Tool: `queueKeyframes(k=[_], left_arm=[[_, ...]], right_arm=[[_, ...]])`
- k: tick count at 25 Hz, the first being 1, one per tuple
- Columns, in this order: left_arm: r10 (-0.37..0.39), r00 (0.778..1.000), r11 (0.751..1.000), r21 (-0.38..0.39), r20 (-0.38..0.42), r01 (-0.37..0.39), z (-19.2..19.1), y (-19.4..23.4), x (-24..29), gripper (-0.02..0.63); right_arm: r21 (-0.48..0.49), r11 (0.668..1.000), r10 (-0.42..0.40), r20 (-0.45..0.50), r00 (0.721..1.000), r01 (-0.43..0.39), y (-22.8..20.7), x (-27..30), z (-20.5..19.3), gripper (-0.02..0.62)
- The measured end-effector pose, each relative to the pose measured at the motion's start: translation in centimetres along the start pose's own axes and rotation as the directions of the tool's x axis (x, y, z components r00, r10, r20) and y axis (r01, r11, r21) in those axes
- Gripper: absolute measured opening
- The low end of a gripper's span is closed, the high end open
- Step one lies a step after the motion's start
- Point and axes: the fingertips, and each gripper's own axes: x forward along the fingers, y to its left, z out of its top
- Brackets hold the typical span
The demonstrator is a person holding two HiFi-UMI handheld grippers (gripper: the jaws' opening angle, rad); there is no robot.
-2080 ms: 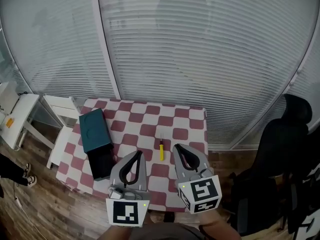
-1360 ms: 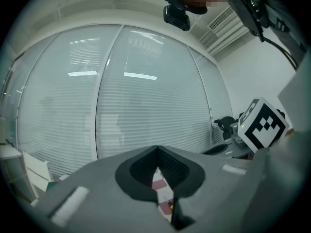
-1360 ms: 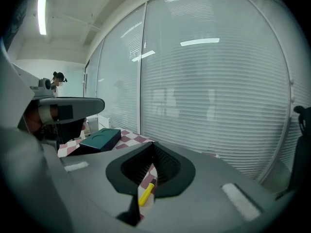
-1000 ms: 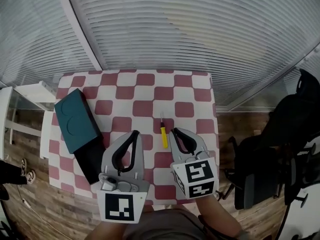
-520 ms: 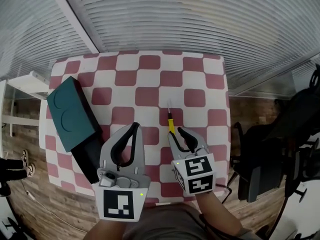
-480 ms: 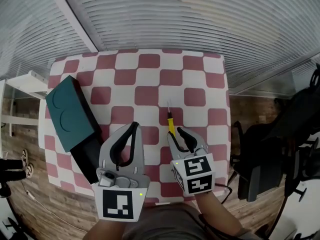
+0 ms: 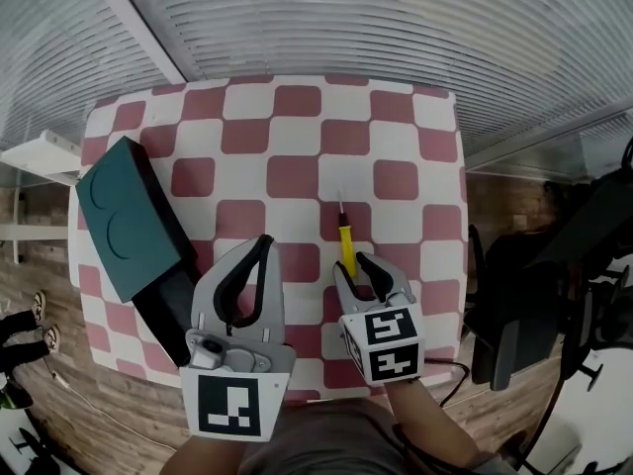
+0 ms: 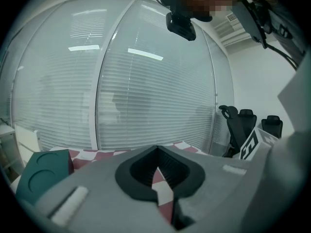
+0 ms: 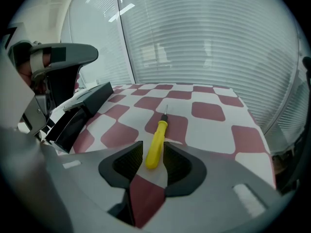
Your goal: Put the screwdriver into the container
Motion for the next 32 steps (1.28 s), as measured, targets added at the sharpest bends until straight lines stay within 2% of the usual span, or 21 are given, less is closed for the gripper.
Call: queueKeyframes(k=[5, 8, 15, 24, 32], left_arm=[[-0.005, 1.000, 1.000, -0.011, -0.007, 0.005, -0.6, 0.4, 0.2, 0.002], [-0.006, 1.000, 1.000, -0.014, -0.004, 0.006, -0.6, 0.5, 0.3, 0.002], [0.003, 1.000, 1.000, -0.014, -0.002, -0.003, -0.6, 0.6, -0.4, 0.002], [0.082, 0.996, 0.996, 0.018, 0.035, -0.083, 0.7, 0.9, -2.8, 0.002], [0.151, 0.980, 0.988, 0.022, 0.131, -0.156, 3.8, -1.1, -6.5, 0.002]], right_arm=[[0.007, 1.000, -0.021, -0.011, 1.000, 0.021, 0.0, 0.3, -0.4, 0.155], [0.018, 0.999, -0.043, -0.011, 0.999, 0.044, -0.4, 0.3, -0.4, 0.123], [0.010, 0.997, -0.078, -0.001, 0.997, 0.078, -0.8, 0.0, -0.3, 0.098], [0.007, 0.999, -0.037, 0.143, 0.989, 0.037, -0.6, -3.7, 3.6, 0.097], [-0.086, 0.996, 0.023, 0.289, 0.957, 0.002, 0.3, -9.2, 7.5, 0.095]])
